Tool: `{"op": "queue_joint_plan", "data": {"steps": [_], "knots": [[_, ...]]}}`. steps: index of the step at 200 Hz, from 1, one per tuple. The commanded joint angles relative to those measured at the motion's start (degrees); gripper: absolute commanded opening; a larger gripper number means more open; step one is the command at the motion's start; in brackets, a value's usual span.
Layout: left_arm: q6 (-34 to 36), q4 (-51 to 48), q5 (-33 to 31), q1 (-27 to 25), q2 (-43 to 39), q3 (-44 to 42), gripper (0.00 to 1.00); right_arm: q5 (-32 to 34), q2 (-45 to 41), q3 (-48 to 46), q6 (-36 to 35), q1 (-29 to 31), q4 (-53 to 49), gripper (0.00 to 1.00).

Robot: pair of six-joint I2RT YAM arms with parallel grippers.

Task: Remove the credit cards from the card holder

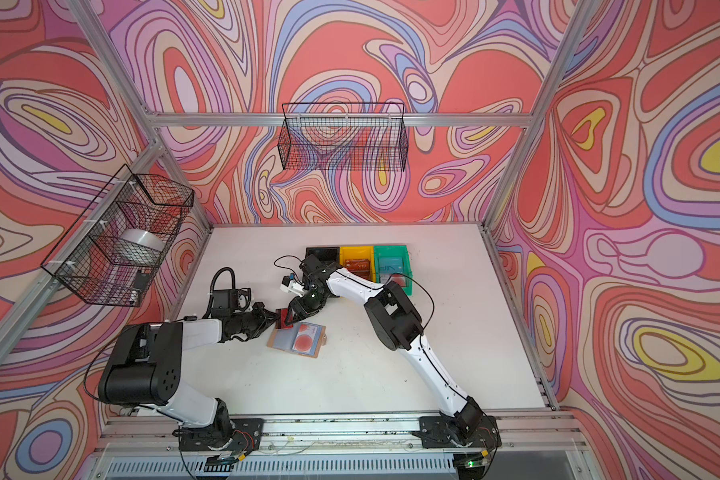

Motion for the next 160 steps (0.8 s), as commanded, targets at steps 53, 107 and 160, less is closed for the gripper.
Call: {"op": "queue_joint_plan", "data": {"steps": [53,107,160], "knots": [[0.38,-4.51,-1.69,-0.32,-0.47,-1.01,0.00,-0.42,1.45,-0.55,-2.46,0.63,-0.61,0.48],[1.71,-8.98,-2.29,-0.24,-3.53,0.86,0.00,1.52,-1.61,-5.21,-5.16,0.35,-2.05,0.49],[2.32,-11.36,-2.29,-0.13,-5.14,2.15,0.00,8.75,-7.19,-10.21,-11.55,0.17,-7.27,0.49]]}}
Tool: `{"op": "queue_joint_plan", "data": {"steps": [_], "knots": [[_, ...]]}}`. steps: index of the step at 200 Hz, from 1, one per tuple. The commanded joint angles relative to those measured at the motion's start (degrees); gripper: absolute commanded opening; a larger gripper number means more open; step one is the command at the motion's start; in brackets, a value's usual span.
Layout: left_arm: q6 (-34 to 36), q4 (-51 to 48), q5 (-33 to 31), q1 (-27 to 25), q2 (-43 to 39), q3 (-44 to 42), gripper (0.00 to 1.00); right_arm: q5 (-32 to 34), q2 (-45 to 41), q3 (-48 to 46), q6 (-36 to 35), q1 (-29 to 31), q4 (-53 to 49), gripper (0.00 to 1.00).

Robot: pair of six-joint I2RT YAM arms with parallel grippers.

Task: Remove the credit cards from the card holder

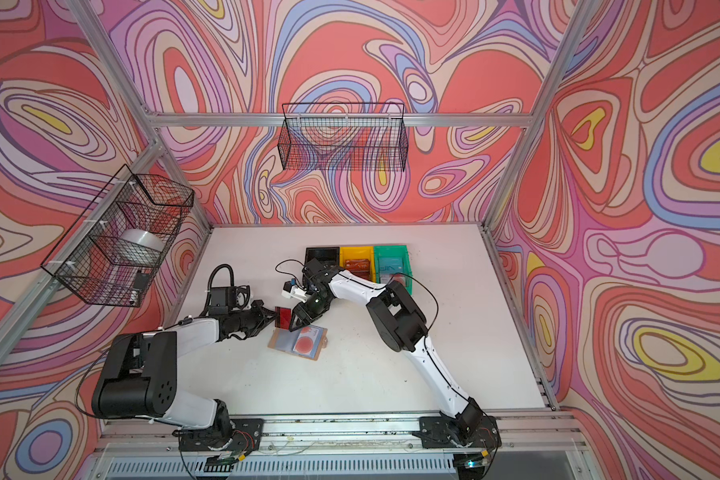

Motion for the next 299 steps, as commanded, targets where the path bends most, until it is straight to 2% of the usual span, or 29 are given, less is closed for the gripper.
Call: {"op": "queue_joint_plan", "data": {"steps": [1,49,79,91,116,138,154,166,193,214,232,299], "knots": [[1.03,-4.79,-1.80,-0.08,-0.89,0.45,0.00,7.57,-2.44,-2.27,-4.65,0.00,-6.43,0.49],[-2.27,-2.30,1.99,0.26,-3.08,-0.63,0.00,17.48,-5.10,-1.64,-11.32,-0.88,-12.93,0.48],[-9.99,1.61,9.13,0.35,-4.45,-0.84,0.00,19.13,-10.23,-1.07,-15.26,-1.15,-14.21,0.49],[-12.16,0.24,14.00,0.78,-4.29,0.66,0.00,22.17,-15.26,-5.36,-17.62,-1.15,-9.62,0.49],[-19.50,-0.96,21.11,0.88,-4.99,2.03,0.00,26.39,-28.50,-21.22,-26.80,-1.23,8.70,0.49],[-23.28,-5.87,22.81,0.88,-8.83,3.23,0.00,26.23,-37.59,-34.47,-33.22,-1.23,25.70,0.49],[-27.95,-6.95,24.57,1.06,-11.93,3.20,0.00,24.62,-41.11,-37.24,-37.80,-1.23,29.73,0.49],[-32.33,-6.91,26.28,1.10,-13.74,3.24,0.00,24.94,-41.24,-37.67,-38.64,-1.23,31.84,0.49],[-47.82,0.64,29.07,1.06,-18.59,0.79,0.00,24.69,-41.18,-38.63,-43.11,-0.98,34.88,0.48],[-58.28,5.70,30.47,1.06,-21.58,-1.04,0.00,23.44,-42.82,-42.10,-46.06,-0.84,41.90,0.46],[-58.86,4.57,32.25,1.06,-22.12,-0.13,0.00,22.40,-43.75,-43.72,-46.71,-0.71,45.65,0.46],[-59.42,4.46,32.41,1.06,-21.14,-0.47,0.00,20.38,-42.76,-42.00,-46.53,1.36,45.93,0.45]]}}
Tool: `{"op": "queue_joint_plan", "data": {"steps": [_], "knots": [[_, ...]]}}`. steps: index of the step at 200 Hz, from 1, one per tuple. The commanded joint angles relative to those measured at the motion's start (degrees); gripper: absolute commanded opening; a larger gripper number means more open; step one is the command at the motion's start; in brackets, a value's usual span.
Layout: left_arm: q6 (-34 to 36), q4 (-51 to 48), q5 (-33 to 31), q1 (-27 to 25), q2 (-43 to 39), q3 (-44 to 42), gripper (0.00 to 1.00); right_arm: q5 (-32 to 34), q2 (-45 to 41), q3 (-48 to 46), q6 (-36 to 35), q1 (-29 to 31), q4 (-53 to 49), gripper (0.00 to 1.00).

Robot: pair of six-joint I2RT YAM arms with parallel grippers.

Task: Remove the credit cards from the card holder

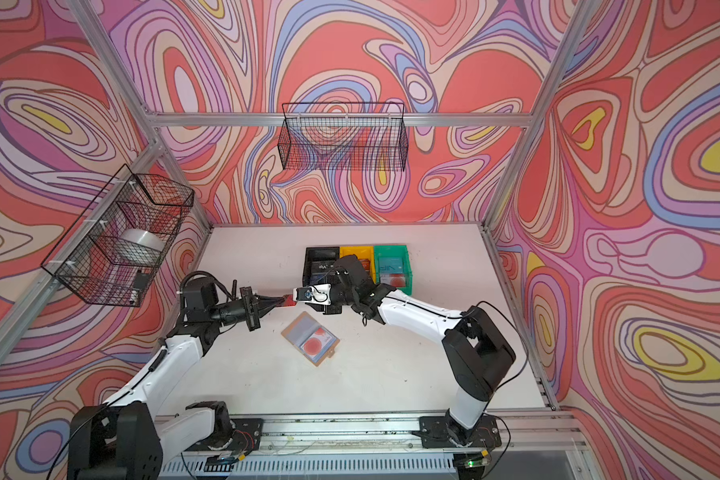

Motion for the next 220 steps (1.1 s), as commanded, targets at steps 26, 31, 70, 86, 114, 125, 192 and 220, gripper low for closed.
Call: {"op": "queue_joint_plan", "data": {"steps": [26,31,70,86,114,125,192,220], "knots": [[-2.66,2.54,1.73,0.40,1.56,-0.28,0.00,-2.57,-0.24,2.70,-0.45,1.18,1.20,0.42],[-2.65,2.61,1.74,0.40,1.81,-0.29,0.00,-2.77,-0.06,3.05,-0.34,1.31,1.01,0.41],[-2.47,3.03,1.57,0.44,2.46,-0.55,0.00,-3.90,1.13,5.79,-0.28,1.93,-2.31,0.23],[-2.47,3.05,1.61,0.41,2.51,-0.46,0.00,-4.50,1.54,6.29,-0.59,2.00,-3.61,0.17],[-2.47,3.65,1.64,0.40,3.14,-0.27,0.00,-5.55,2.32,7.05,-0.55,2.04,-5.09,0.08],[-2.39,3.93,1.73,0.44,3.58,-0.15,0.00,-6.18,2.45,7.42,-0.41,2.09,-5.69,0.04],[-0.75,8.06,2.93,0.40,6.22,-0.74,0.35,-7.26,1.97,8.68,-0.40,2.11,-11.94,0.00],[1.26,7.73,3.32,0.62,7.24,-1.29,0.39,-6.86,1.20,8.39,0.40,2.03,-14.14,0.00]]}}
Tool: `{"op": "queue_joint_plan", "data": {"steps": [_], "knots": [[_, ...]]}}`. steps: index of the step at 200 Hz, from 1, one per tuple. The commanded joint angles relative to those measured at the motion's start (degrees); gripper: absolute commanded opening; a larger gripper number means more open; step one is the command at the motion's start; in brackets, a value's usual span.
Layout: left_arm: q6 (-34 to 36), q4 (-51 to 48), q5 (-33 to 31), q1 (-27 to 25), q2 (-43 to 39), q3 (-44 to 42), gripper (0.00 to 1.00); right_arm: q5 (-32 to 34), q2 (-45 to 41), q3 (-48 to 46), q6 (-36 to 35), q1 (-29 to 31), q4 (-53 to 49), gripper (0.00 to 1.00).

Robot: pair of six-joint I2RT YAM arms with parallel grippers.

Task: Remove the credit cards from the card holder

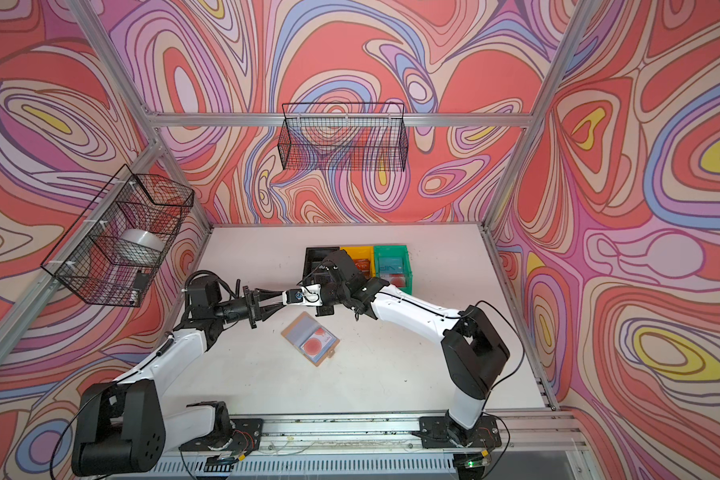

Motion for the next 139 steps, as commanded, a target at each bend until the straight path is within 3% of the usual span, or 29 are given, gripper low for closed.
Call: {"op": "queue_joint_plan", "data": {"steps": [1,37,72,89,113,139], "knots": [[1.96,1.69,1.60,0.27,1.04,-0.76,0.40,-1.10,-0.53,0.79,1.20,0.24,-4.06,0.00],[13.34,-9.23,1.96,1.12,2.04,2.22,0.40,3.02,-0.35,4.39,2.66,0.15,-11.71,0.00],[39.58,-36.07,-3.85,1.22,2.47,12.19,0.37,6.07,1.91,14.01,9.51,-2.10,-22.82,0.00],[47.09,-42.93,-7.32,1.22,2.09,15.14,0.37,5.27,5.55,21.31,10.69,-4.11,-32.38,0.00],[47.65,-41.13,-9.34,1.22,0.41,13.75,0.37,3.40,11.16,33.35,10.85,-7.02,-47.70,0.00],[41.44,-30.13,-9.17,1.22,-1.80,7.98,0.38,-1.53,13.38,38.46,13.49,-9.34,-52.74,0.00]]}}
